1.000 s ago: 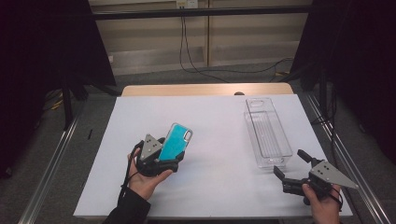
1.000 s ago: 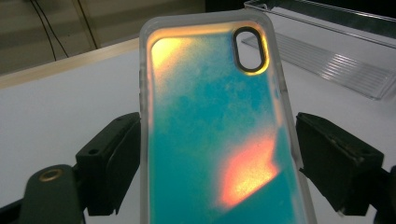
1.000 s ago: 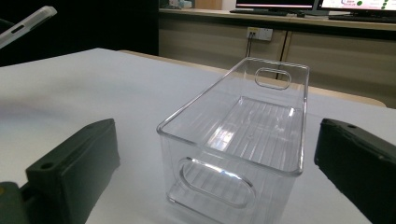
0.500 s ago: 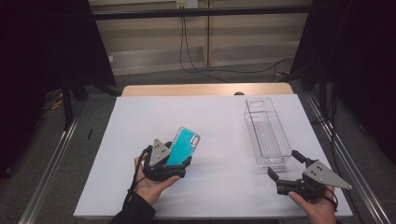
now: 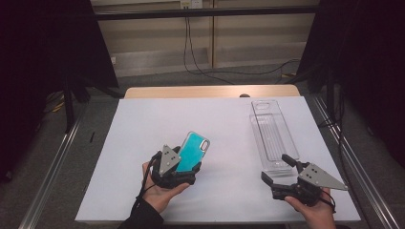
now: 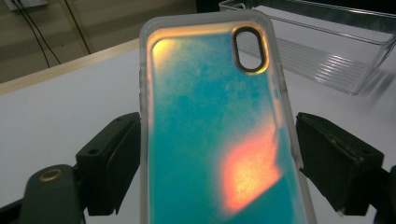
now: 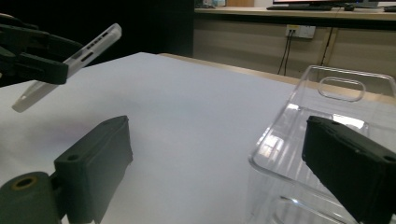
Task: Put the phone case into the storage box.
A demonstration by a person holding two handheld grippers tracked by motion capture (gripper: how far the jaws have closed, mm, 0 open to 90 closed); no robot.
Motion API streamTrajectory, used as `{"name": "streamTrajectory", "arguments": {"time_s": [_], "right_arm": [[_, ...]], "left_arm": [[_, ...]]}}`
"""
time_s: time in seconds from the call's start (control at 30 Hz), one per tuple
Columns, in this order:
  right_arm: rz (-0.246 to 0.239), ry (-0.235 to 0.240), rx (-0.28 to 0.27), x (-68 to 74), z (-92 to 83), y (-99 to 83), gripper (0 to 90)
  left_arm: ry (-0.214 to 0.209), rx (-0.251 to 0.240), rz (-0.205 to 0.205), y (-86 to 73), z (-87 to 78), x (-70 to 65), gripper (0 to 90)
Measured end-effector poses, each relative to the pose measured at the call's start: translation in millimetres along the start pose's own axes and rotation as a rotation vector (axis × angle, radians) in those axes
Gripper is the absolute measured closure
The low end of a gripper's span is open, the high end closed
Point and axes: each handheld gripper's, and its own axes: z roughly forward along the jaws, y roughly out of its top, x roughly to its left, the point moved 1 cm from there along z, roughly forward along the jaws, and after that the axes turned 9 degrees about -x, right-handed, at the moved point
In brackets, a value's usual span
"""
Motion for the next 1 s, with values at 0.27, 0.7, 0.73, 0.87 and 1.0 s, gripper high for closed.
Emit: {"name": "streamTrajectory", "arguments": {"time_s": [0.27, 0.7, 0.73, 0.87, 1.0], "right_arm": [[0.047, 0.046, -0.006, 12.3, 13.9, 2.7, 7.5], [0.037, 0.076, 0.01, 19.7, 37.2, 21.8, 7.4], [0.04, 0.077, 0.018, 20.0, 38.9, 22.7, 7.5], [0.036, 0.084, 0.065, 22.0, 46.8, 26.3, 8.2], [0.063, 0.09, 0.104, 20.0, 53.0, 31.2, 8.3]], "left_arm": [[0.002, 0.0, 0.007, -0.1, 5.5, -3.2, 16.9], [0.005, -0.003, 0.03, 2.3, 19.3, -14.5, 16.9], [0.005, -0.005, 0.028, 2.7, 20.3, -15.4, 16.9], [0.004, -0.013, 0.031, 5.5, 25.3, -19.2, 16.9], [0.005, -0.025, 0.031, 8.7, 31.4, -23.8, 16.9]]}}
